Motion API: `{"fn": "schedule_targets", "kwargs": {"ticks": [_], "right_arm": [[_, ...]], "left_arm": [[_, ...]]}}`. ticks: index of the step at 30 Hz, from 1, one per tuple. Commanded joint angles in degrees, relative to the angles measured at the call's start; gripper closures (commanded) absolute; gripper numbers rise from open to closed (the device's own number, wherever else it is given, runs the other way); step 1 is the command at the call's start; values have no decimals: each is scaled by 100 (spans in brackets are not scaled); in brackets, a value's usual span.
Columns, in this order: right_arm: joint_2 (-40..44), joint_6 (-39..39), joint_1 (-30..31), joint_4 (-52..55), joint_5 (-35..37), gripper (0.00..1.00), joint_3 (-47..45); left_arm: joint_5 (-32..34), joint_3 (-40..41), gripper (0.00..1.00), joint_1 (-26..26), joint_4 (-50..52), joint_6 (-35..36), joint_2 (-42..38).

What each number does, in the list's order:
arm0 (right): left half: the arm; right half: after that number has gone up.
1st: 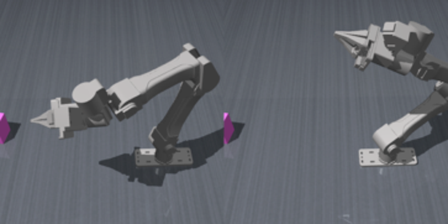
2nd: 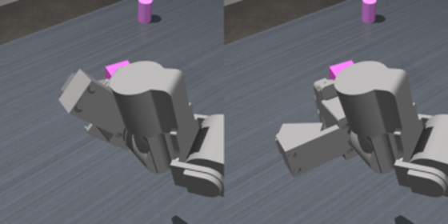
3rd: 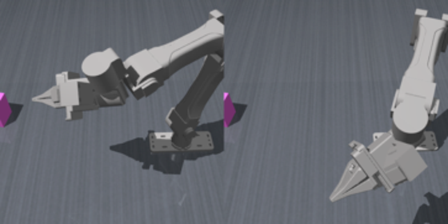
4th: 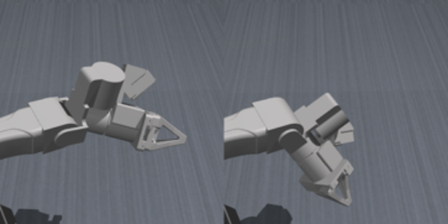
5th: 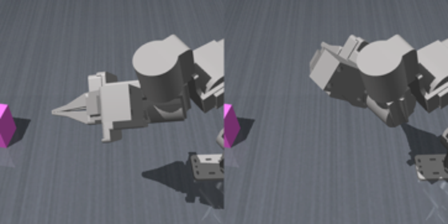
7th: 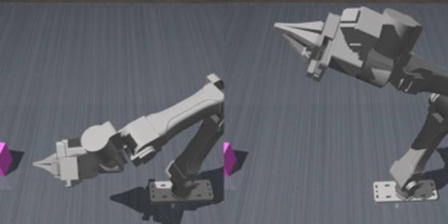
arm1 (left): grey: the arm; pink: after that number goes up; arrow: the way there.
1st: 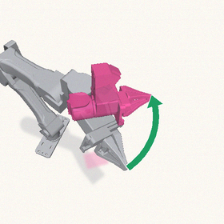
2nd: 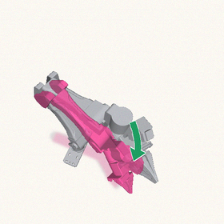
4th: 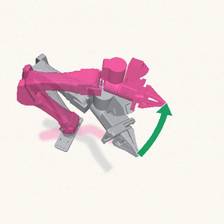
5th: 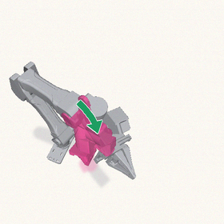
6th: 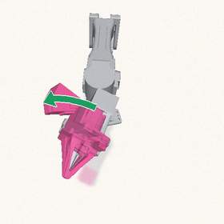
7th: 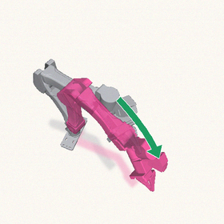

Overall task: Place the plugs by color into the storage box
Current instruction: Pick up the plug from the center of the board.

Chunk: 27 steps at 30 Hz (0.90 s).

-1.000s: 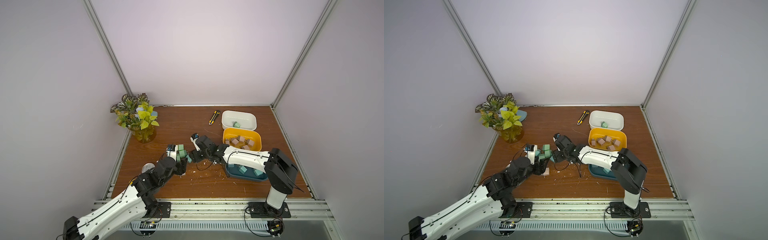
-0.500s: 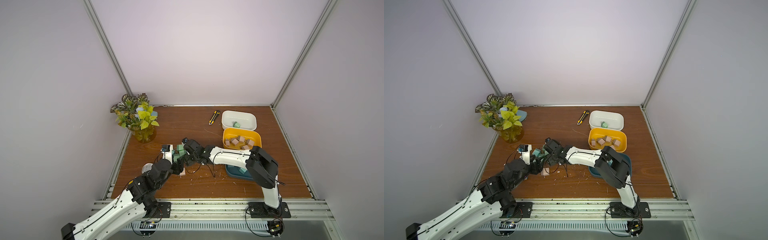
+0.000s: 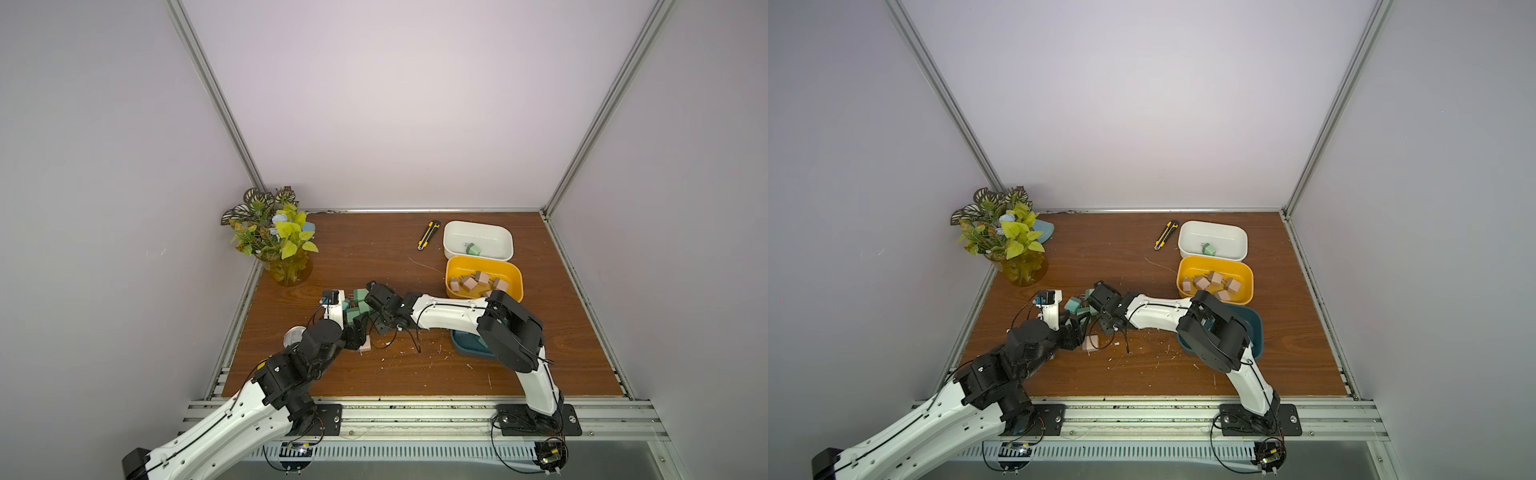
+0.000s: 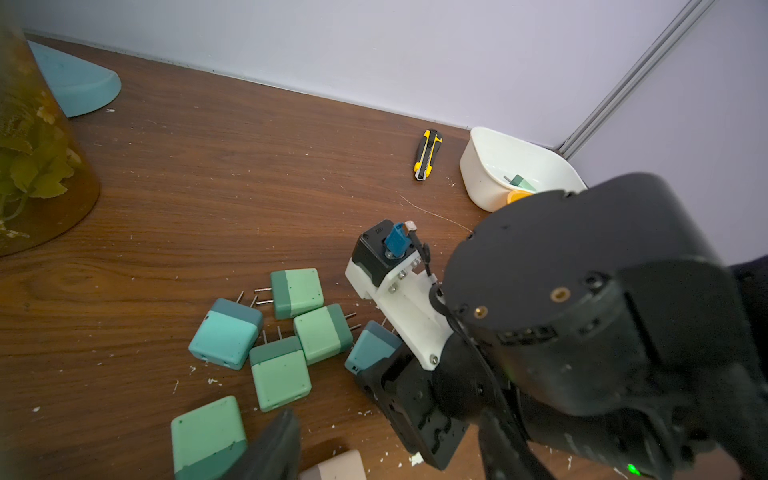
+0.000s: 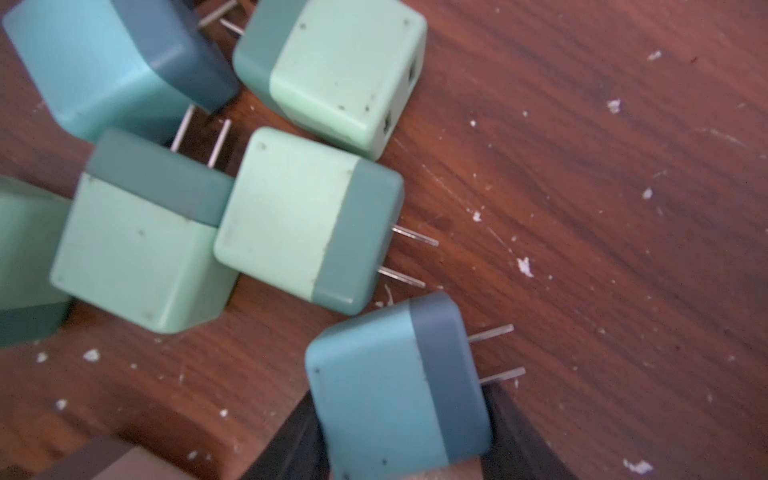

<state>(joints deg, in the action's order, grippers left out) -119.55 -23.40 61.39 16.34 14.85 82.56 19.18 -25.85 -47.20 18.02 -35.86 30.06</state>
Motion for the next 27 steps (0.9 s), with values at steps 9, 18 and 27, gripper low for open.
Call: {"fn": "schedule_targets", "kwargs": {"ticks": [9,18,27], "right_arm": [[497,-170,14,22,254,55,-123],[938,-141,-26,141,282,57,-89],[1534,-278,-295,167,276,57,-384]], "left_arm": [[-97,114,30,50,-149,-38,139],[-186,163,30,47,-471,0,242],[-318,-54,30,48,-725,175,593]]}}
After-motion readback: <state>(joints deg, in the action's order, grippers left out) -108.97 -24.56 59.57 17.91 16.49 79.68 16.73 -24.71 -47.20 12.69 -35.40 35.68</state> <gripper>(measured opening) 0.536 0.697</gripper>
